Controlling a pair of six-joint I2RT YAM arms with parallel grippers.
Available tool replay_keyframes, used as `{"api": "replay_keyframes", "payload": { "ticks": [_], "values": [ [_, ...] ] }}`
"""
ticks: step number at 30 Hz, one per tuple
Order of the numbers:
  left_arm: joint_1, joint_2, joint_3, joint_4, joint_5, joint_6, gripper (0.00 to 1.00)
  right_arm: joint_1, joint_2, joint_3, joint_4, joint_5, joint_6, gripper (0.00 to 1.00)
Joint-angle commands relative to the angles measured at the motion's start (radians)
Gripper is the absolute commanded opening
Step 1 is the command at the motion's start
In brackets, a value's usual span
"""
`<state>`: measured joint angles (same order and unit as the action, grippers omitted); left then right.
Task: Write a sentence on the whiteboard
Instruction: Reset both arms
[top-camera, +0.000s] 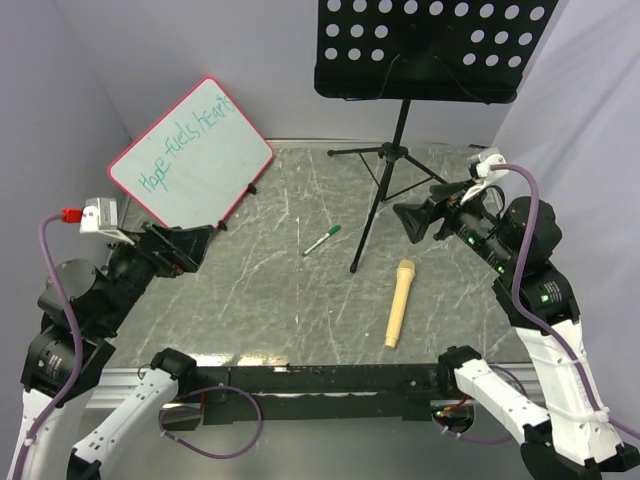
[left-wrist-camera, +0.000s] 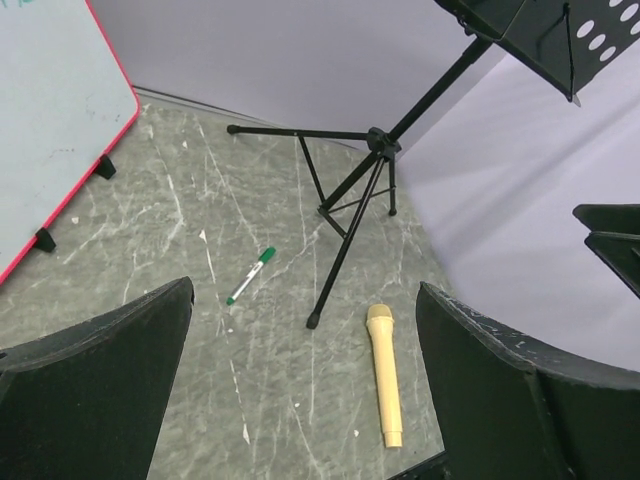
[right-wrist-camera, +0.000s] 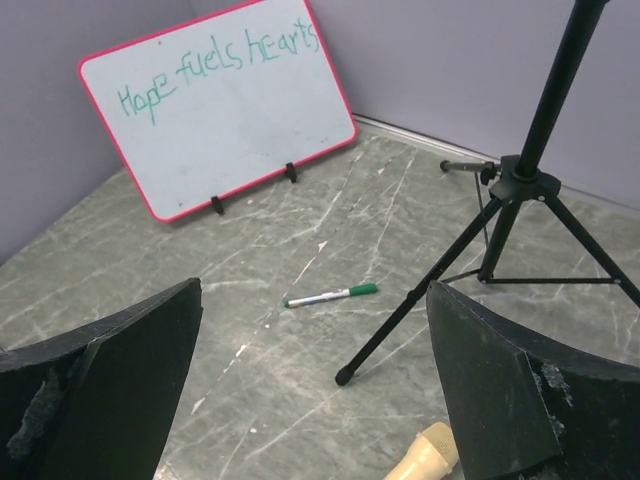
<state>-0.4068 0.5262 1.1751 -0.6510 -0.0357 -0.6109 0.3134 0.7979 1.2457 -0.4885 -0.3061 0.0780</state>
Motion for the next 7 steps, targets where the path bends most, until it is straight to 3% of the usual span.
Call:
{"api": "replay_keyframes", "payload": {
  "ticks": [1,7],
  "values": [
    [0.005,-0.017,0.024,-0.007,-0.024,0.028,0.97,-0.004,0.004,0.034,-0.004,0.03,0.029,1.0],
    [0.005,-0.014,0.038,-0.01,-0.035,0.049,0.96,-0.004,0.007,0.021,0.007,0.053,0.01,1.0]
  ]
}}
